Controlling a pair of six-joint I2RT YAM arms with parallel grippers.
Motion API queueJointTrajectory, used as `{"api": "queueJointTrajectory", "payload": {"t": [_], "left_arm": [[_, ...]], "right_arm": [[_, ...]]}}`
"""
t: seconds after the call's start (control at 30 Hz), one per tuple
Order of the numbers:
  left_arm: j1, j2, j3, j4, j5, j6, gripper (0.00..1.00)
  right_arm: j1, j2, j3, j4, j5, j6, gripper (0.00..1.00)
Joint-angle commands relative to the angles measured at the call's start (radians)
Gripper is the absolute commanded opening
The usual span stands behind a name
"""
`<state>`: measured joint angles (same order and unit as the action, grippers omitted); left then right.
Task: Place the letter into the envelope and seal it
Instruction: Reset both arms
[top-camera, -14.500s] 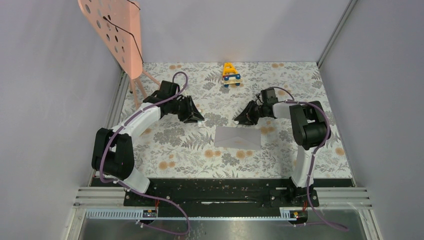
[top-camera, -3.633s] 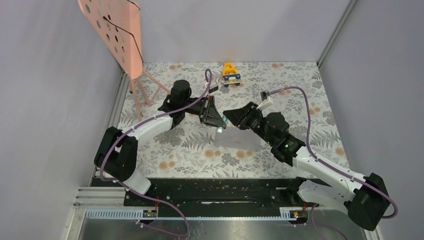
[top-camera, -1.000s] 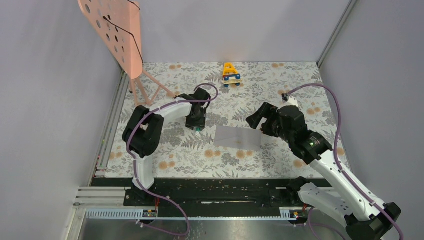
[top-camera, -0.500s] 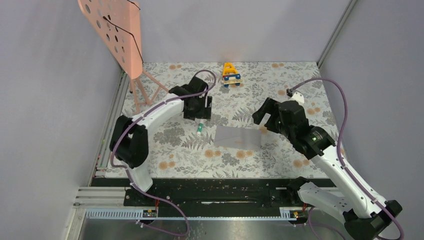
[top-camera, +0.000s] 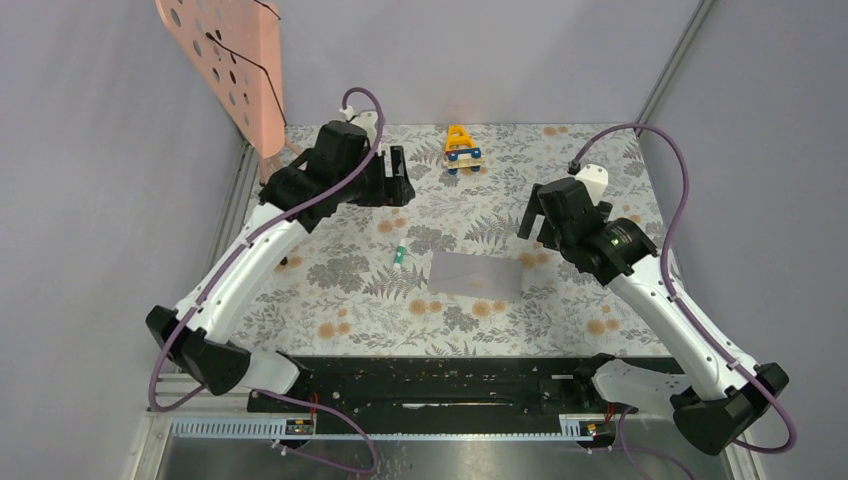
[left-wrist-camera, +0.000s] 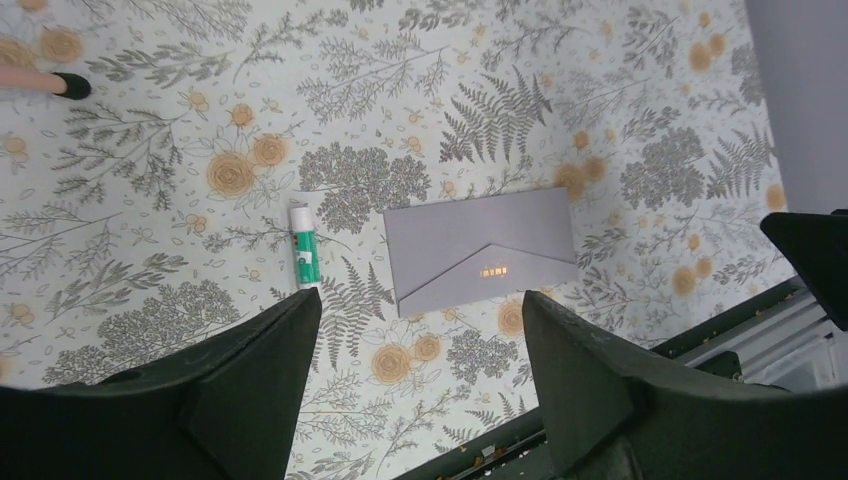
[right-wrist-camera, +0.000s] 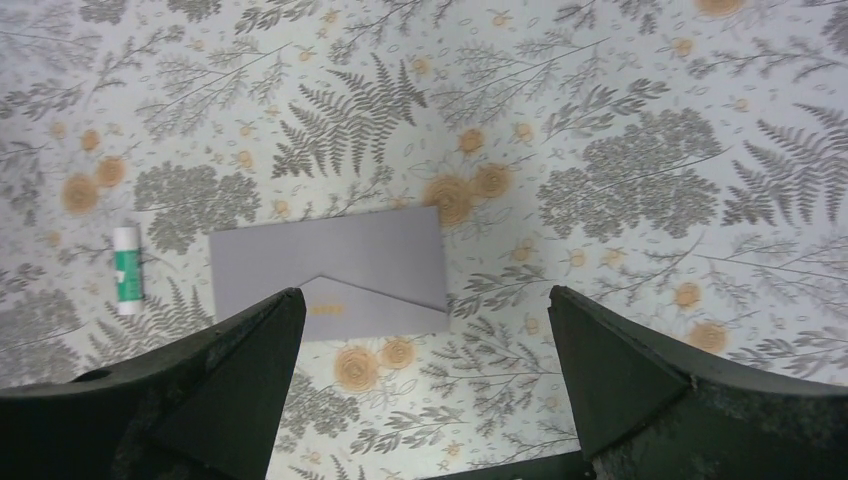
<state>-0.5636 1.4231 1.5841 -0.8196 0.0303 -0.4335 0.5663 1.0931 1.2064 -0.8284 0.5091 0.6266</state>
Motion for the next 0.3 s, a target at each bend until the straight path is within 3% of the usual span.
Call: {"api": "queueJointTrajectory", "payload": {"t": [0.0,0.27], "left_arm": [[0.008,-0.105,-0.036,0.055,-0.070,0.017,0.75],[0.030,-0.255,-0.240,0.212,-0.070,-0.006,0.82]], "right_arm": [[-0.004,0.012,0.053,-0.054,0.113,-0.054,1.00],[-0.004,0.004,0.017,-0.024,0.103,-0.021,0.99]]}}
